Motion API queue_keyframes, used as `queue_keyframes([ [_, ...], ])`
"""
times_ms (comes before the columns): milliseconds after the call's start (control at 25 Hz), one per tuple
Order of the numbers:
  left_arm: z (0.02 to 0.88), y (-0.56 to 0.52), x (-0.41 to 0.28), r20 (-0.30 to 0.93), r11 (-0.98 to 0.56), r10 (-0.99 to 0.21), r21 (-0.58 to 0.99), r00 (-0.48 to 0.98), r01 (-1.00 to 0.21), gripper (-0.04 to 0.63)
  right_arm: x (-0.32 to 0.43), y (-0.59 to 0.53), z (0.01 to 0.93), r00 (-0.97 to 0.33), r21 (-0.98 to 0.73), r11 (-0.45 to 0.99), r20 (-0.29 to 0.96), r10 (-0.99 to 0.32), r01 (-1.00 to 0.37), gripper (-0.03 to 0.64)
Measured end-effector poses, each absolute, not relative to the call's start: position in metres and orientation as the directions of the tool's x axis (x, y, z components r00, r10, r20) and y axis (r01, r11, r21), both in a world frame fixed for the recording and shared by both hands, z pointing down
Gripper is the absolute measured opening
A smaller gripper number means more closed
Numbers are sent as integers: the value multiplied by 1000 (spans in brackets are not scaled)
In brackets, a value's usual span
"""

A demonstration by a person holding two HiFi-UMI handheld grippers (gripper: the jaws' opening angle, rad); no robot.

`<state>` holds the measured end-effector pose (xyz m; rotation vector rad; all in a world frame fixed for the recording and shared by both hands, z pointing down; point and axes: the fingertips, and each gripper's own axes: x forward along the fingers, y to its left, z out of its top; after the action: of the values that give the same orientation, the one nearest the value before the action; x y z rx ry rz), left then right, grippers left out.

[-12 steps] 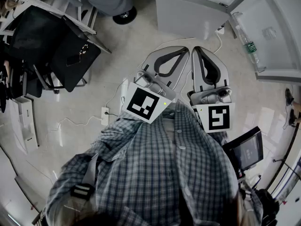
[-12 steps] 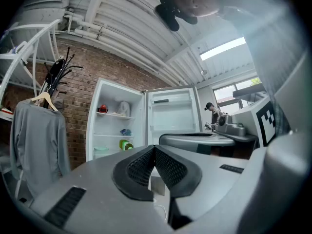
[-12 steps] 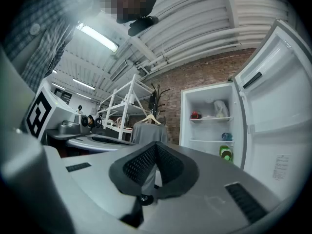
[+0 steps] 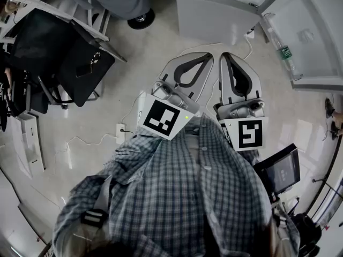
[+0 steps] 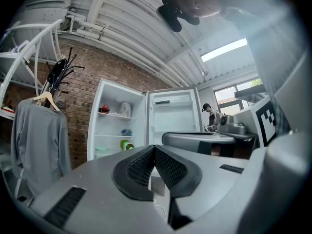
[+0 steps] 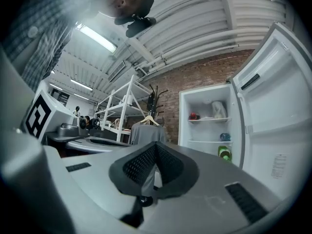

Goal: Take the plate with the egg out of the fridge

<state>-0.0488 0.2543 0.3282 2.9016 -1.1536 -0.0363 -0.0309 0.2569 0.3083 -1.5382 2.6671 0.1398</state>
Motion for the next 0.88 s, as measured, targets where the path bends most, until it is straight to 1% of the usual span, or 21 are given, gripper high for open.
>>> queue_keyframes([
  [80,328,255,-54,-18,-725,-689,26,725,-689,6,-33,257,309,-486,50,483,-87,-870,-874,6],
  [200,328,256,-61,-17,-721,-693,27,721,-693,6,-42,260,307,-503,55,500,-104,-858,-864,6],
  [360,328,257,-73,-19,-718,-696,27,718,-695,6,-48,261,309,-467,65,463,-72,-881,-884,6],
  [720,328,262,-93,-31,-736,-677,42,735,-676,6,-53,269,313,-396,63,392,-59,-916,-918,6],
  [880,330,264,-102,-24,-741,-671,48,741,-670,6,-58,273,314,-383,79,379,-55,-922,-922,6],
])
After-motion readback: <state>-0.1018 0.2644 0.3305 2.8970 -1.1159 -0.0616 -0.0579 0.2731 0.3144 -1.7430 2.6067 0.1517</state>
